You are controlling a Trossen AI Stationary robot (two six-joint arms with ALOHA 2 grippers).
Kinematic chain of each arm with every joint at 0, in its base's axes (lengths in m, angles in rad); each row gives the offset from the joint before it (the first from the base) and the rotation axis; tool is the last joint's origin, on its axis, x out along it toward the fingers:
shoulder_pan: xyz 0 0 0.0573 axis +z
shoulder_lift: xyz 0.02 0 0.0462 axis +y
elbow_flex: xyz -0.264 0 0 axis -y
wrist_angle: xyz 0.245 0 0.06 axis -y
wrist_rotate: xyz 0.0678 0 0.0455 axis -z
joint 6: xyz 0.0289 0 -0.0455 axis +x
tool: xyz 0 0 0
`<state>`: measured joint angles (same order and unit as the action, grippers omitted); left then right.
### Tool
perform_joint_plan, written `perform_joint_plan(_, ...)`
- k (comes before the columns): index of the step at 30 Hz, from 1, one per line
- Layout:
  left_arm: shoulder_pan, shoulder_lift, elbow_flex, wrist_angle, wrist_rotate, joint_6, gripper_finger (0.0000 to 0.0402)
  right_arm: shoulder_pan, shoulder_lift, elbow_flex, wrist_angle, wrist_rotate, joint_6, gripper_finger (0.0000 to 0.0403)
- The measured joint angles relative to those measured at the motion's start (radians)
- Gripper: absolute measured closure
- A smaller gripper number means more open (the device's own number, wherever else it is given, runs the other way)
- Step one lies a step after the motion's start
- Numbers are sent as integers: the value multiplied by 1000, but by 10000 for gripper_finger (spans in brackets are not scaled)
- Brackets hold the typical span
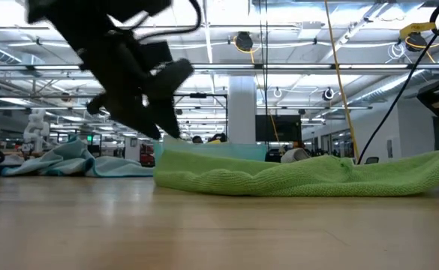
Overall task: Fold microfiber towels
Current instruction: Fold the green microfiber cloth
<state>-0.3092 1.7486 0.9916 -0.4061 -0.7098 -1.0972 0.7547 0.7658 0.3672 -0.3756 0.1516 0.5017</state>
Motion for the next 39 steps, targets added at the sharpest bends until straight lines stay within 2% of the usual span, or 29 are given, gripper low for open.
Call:
perform_joint_plan(5,50,56,0,133,152,-3,156,0,0,0,-3,0,2,399)
perform_joint_plan(7,65,80,0,207,267,31,160,0,0,0,-3,0,-3,399)
perform_joint_plan(8,69,96,2,264,320,71,172,0,0,0,-3,0,-6,399)
perform_joint_plan(10,71,109,6,364,352,157,221,0,0,0,-3,0,-13,399)
perform_joint_plan(14,68,108,9,574,344,269,363,0,0,0,-3,0,-15,399)
perform_joint_plan(15,64,107,9,617,339,292,381,0,0,0,1,0,-15,399)
perform_joint_plan(17,58,107,32,664,330,332,383,0,0,0,-4,0,-16,399)
perform_joint_plan(19,41,102,75,609,281,330,382,0,0,0,-1,1,-16,399)
perform_joint_plan(21,24,102,139,430,197,282,389,0,0,0,-3,1,-16,399)
perform_joint_plan(24,15,113,249,45,50,75,394,0,0,0,-3,2,-16,399)
perform_joint_plan(26,15,124,307,-146,-14,-51,392,0,0,0,0,2,-16,399)
perform_joint_plan(28,13,138,343,-261,-49,-124,392,0,0,0,5,8,-16,399)
perform_joint_plan(31,21,149,355,-264,-32,-142,391,-1,0,0,5,10,-13,399)
perform_joint_plan(33,26,163,354,-192,-18,-48,380,-1,0,0,2,9,7,399)
perform_joint_plan(35,28,166,354,-148,13,17,354,-1,0,0,0,6,33,399)
perform_joint_plan(39,15,164,355,-113,50,88,270,0,0,0,-22,-19,80,399)
